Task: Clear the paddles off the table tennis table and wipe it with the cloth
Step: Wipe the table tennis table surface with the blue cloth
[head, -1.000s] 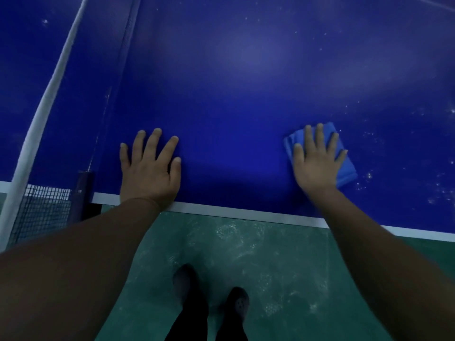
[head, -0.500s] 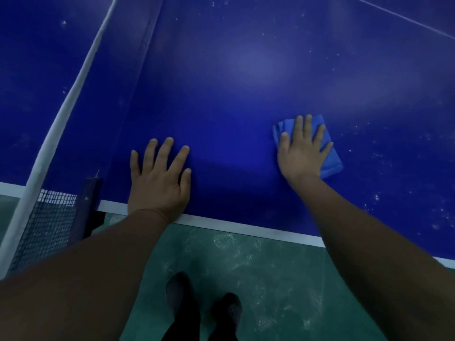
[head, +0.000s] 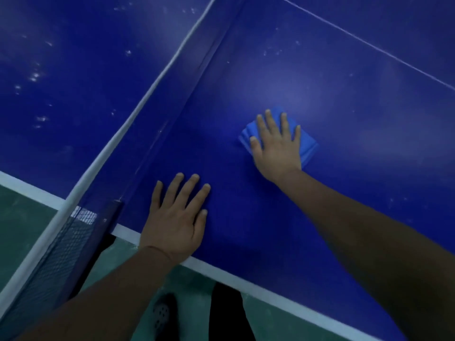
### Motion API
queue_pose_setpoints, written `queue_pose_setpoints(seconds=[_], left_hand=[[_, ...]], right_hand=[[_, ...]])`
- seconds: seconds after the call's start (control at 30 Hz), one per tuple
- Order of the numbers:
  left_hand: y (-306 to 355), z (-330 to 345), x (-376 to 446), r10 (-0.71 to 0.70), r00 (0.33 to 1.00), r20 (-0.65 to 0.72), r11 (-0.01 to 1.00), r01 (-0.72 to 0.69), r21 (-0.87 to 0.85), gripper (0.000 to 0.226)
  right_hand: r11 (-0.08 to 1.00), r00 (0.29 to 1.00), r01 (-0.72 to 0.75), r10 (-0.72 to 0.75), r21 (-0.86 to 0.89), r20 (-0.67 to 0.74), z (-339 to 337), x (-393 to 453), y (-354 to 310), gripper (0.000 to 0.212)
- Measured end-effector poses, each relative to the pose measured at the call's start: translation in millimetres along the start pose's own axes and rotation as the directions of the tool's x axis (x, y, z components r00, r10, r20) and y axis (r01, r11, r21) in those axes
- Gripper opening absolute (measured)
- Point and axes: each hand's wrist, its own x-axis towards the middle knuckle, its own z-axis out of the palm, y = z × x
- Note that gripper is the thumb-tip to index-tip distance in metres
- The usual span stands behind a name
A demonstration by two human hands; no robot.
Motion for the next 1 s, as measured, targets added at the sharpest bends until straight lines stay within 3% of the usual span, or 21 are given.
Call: queue_pose_setpoints(seconds=[0.07,0.13,0.17,0.2,0.3,0.37,0.43,0.53,0.6,0.67,0.77,0.83,0.9,1.0], left_hand=[[8,-5,5,-0.052,0.998,-0.043,0.998,0.05,-0.041,0.054],[18,-10,22,-0.081,0.989,-0.125,0.992,0.067,-0.109,0.051],[21,-12,36,-0.08,0.982,-0.17,0.989,0.057,-0.134,0.05],[24,-17,55,-0.075,0.976,-0.205,0.987,0.044,-0.151,0.049],[22,-33,115,-0.074,0.974,-0.215,0.991,0.048,-0.125,0.055],[15,-35,139,-0.082,0.978,-0.19,0.995,0.068,-0.076,0.061],[7,-26,144,-0.072,0.978,-0.194,0.996,0.06,-0.065,0.063],[4,-17,144,-0.062,0.968,-0.244,0.997,0.049,-0.058,0.065],[3,-18,144,-0.073,0.969,-0.234,0.997,0.067,-0.037,0.065],[2,-19,146,-0.073,0.973,-0.22,0.997,0.072,-0.012,0.065],[2,-20,147,-0.082,0.981,-0.178,0.997,0.082,-0.007,0.063],[1,-19,148,-0.089,0.984,-0.154,0.996,0.087,-0.018,0.063],[1,-19,149,-0.076,0.987,-0.138,0.997,0.073,-0.026,0.063],[0,-18,149,-0.051,0.99,-0.129,0.999,0.05,-0.016,0.061]], right_hand=[[0.96,0.961,0.276,-0.275,-0.038,0.032,-3,17,-24,0.065],[0.81,0.809,0.585,-0.578,-0.05,0.106,-2,33,-24,0.062],[0.749,0.749,0.661,-0.652,-0.055,0.12,-4,49,-17,0.061],[0.743,0.744,0.667,-0.658,-0.058,0.118,-8,71,-10,0.06],[0.901,0.901,0.431,-0.428,-0.053,0.068,-24,133,0,0.059],[0.92,0.921,0.388,-0.387,-0.049,0.044,-26,143,-6,0.059],[0.843,0.844,0.536,-0.535,-0.052,0.034,-19,126,-10,0.06],[0.625,0.627,0.779,-0.778,-0.061,0.041,-5,104,-17,0.059],[0.563,0.566,0.824,-0.819,-0.064,0.092,-11,130,-32,0.059],[0.658,0.667,0.745,-0.741,-0.115,0.077,-21,180,-40,0.059],[0.876,0.879,0.474,-0.477,-0.089,-0.016,-43,254,-23,0.057],[0.938,0.937,0.342,-0.345,-0.045,-0.058,-41,257,-25,0.058],[0.892,0.89,0.448,-0.452,-0.061,-0.063,-28,222,-44,0.061],[0.657,0.66,0.751,-0.75,-0.067,0.033,-15,179,-44,0.062]])
